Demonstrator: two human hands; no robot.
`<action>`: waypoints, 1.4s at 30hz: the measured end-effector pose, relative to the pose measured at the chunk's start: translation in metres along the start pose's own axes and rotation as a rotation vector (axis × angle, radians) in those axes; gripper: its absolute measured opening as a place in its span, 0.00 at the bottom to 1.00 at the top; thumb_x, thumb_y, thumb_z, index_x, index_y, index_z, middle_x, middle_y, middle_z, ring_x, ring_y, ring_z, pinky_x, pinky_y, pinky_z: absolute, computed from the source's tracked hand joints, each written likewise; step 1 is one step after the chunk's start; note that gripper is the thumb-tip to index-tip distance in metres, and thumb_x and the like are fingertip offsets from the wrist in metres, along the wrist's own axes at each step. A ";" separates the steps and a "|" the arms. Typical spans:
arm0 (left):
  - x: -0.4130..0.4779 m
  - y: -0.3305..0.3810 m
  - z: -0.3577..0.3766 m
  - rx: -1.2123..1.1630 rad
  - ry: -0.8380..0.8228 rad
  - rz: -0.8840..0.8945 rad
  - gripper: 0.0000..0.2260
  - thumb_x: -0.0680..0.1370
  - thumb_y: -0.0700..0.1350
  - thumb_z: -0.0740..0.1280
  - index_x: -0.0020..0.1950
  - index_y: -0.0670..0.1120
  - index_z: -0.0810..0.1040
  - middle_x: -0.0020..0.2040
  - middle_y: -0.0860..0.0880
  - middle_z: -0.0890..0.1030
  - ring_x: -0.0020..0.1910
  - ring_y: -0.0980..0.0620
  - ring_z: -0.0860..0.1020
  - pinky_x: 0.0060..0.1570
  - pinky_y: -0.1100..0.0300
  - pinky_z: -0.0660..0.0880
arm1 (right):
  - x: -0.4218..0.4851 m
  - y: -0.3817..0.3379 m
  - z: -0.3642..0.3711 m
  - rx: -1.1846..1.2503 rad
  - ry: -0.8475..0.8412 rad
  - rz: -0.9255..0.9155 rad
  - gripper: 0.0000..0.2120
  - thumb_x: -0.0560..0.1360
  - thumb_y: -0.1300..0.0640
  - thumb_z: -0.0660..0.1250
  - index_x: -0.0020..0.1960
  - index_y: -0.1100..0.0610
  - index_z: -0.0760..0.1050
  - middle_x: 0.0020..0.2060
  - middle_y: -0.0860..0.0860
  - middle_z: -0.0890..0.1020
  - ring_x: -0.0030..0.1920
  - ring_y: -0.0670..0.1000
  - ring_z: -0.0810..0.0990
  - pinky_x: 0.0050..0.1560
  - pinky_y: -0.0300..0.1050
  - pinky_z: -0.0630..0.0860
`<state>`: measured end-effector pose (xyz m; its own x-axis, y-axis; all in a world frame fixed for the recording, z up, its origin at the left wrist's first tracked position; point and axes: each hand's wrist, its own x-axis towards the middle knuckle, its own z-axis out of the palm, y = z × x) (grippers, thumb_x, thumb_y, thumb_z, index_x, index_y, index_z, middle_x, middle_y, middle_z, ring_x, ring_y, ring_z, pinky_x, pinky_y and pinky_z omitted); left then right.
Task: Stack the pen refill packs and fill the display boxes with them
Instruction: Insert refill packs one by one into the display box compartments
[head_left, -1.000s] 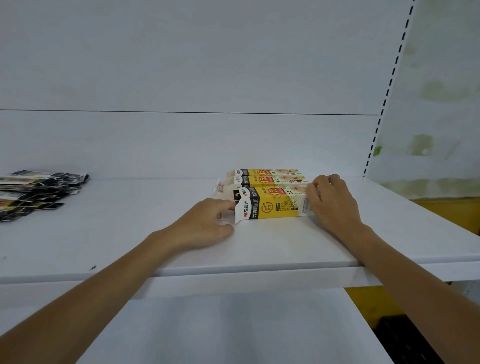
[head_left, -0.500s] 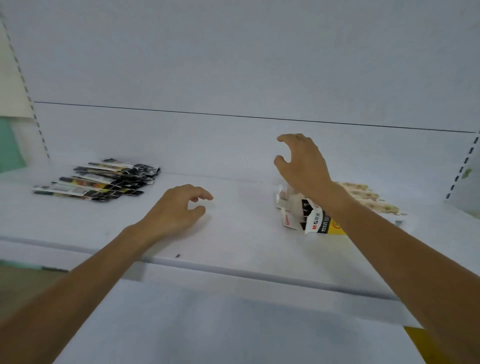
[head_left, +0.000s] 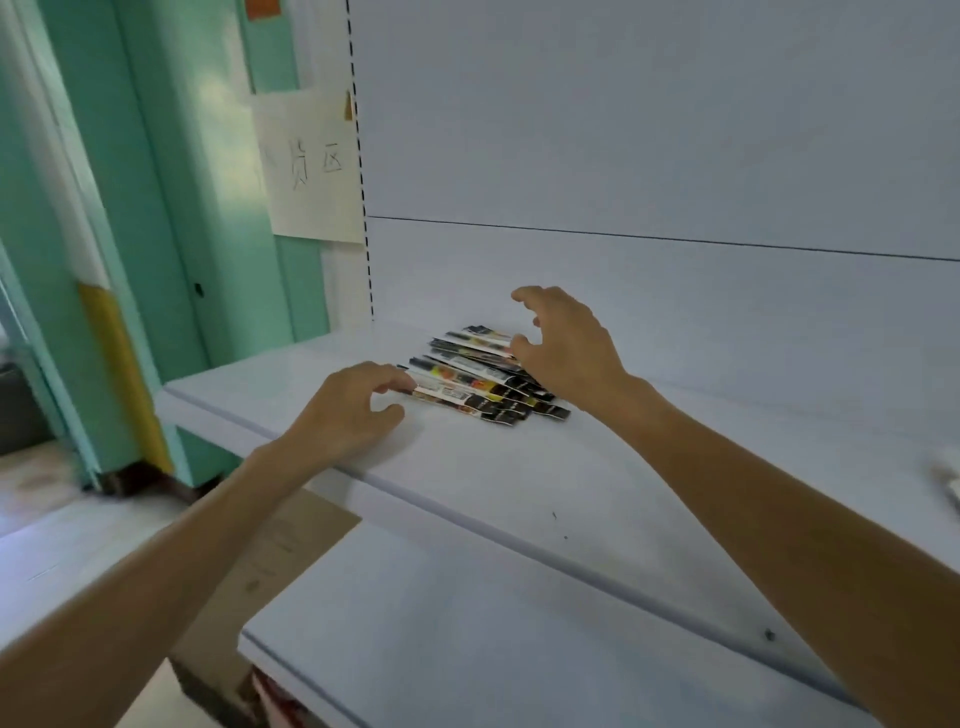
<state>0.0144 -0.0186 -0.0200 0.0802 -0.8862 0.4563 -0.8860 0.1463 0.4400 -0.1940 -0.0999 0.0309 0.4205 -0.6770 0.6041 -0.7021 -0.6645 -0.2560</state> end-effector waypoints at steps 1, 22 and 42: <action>0.010 -0.015 -0.004 0.018 -0.011 0.031 0.12 0.74 0.37 0.67 0.56 0.45 0.79 0.56 0.48 0.79 0.51 0.53 0.74 0.49 0.66 0.65 | 0.009 -0.003 0.011 0.000 -0.013 0.017 0.22 0.77 0.56 0.60 0.70 0.54 0.64 0.64 0.52 0.71 0.62 0.51 0.71 0.55 0.45 0.68; 0.125 -0.049 0.014 -0.316 -0.403 0.417 0.10 0.78 0.49 0.62 0.37 0.54 0.70 0.34 0.57 0.74 0.32 0.61 0.72 0.30 0.70 0.65 | 0.027 0.018 0.036 -0.136 0.276 0.360 0.12 0.80 0.55 0.56 0.57 0.58 0.72 0.54 0.51 0.76 0.52 0.50 0.75 0.53 0.46 0.71; 0.125 -0.007 0.022 -0.327 0.425 0.661 0.18 0.69 0.44 0.64 0.59 0.41 0.73 0.56 0.45 0.76 0.56 0.51 0.69 0.56 0.59 0.67 | 0.033 -0.011 0.043 0.066 0.094 0.321 0.09 0.75 0.57 0.66 0.52 0.54 0.67 0.32 0.50 0.76 0.28 0.49 0.72 0.28 0.33 0.69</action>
<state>0.0201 -0.1399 0.0166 -0.1843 -0.3431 0.9210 -0.6400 0.7531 0.1525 -0.1474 -0.1283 0.0207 0.1271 -0.8245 0.5515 -0.7500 -0.4437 -0.4905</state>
